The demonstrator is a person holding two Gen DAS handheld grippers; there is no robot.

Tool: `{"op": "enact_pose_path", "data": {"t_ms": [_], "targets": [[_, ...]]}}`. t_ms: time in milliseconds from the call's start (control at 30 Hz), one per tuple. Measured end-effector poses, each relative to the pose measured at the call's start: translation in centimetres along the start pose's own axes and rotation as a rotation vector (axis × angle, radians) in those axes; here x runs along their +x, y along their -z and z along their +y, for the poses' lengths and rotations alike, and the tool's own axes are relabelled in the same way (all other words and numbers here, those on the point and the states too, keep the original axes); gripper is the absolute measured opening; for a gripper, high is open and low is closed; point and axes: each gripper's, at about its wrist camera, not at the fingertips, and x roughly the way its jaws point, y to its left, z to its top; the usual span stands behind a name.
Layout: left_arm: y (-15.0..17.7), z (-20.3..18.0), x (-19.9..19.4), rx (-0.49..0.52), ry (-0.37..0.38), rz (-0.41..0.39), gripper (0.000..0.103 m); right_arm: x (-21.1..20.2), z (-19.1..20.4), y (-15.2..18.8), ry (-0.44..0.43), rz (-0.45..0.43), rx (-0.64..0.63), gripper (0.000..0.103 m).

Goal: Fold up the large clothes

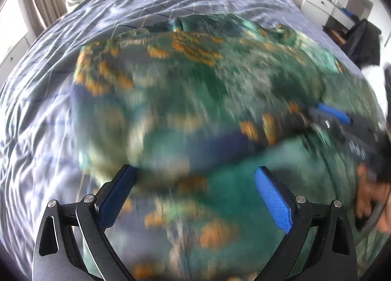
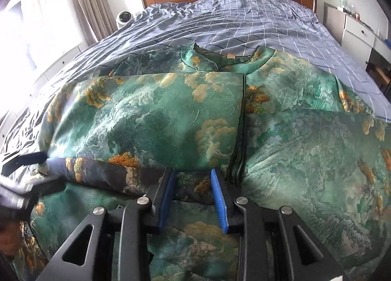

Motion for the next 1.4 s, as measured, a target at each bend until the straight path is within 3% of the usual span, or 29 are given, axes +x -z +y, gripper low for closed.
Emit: {"op": "enact_pose_path", "data": {"t_ms": [67,233,400,567,733,900,1000,1133,1200,1267,1400], "targets": [[2.4,0.1,-1.9,-0.011,0.055,-0.009,0.098,-0.7,0.2,0.2,0.008,-0.005,-0.002,0.033],[8.4,-0.2,-6.9,0.039,0.022,-0.100,0.098,-4.8,0.1,1.6,-0.017,-0.030,0.089,0.051],[13.6,0.3,-10.0,0.084,-0.010,-0.125,0.098,-10.6,2.1,4.9,-0.046,-0.081,0.018,0.051],[17.2,2.0,-12.0,0.064,-0.067,-0.149,0.098,-14.8,3.0,9.2,-0.035,-0.113,-0.061,0.052],[18.6,3.0,-12.3,0.018,-0.062,-0.132,0.098,-13.7,2.9,10.7,0.044,-0.038,-0.124,0.052],[19.4,2.8,-13.6,0.021,-0.073,-0.161,0.098,-10.6,2.9,7.2,0.045,-0.003,-0.134,0.051],[19.2,3.2,-13.6,0.019,-0.082,-0.161,0.098,-7.5,2.6,4.8,0.006,0.068,-0.058,0.042],[19.2,4.5,-13.5,-0.011,-0.097,-0.144,0.098,-4.1,2.3,3.3,0.031,0.098,0.011,0.042],[19.3,5.4,-13.8,-0.032,-0.100,-0.150,0.098,-4.7,2.4,3.6,0.027,0.072,0.041,0.042],[19.3,6.5,-13.8,-0.056,-0.110,-0.146,0.098,-6.8,2.8,4.6,-0.031,0.030,0.063,0.042],[19.4,7.9,-13.1,-0.096,-0.108,-0.125,0.098,-12.4,3.4,7.9,-0.073,-0.034,-0.013,0.049]]}}
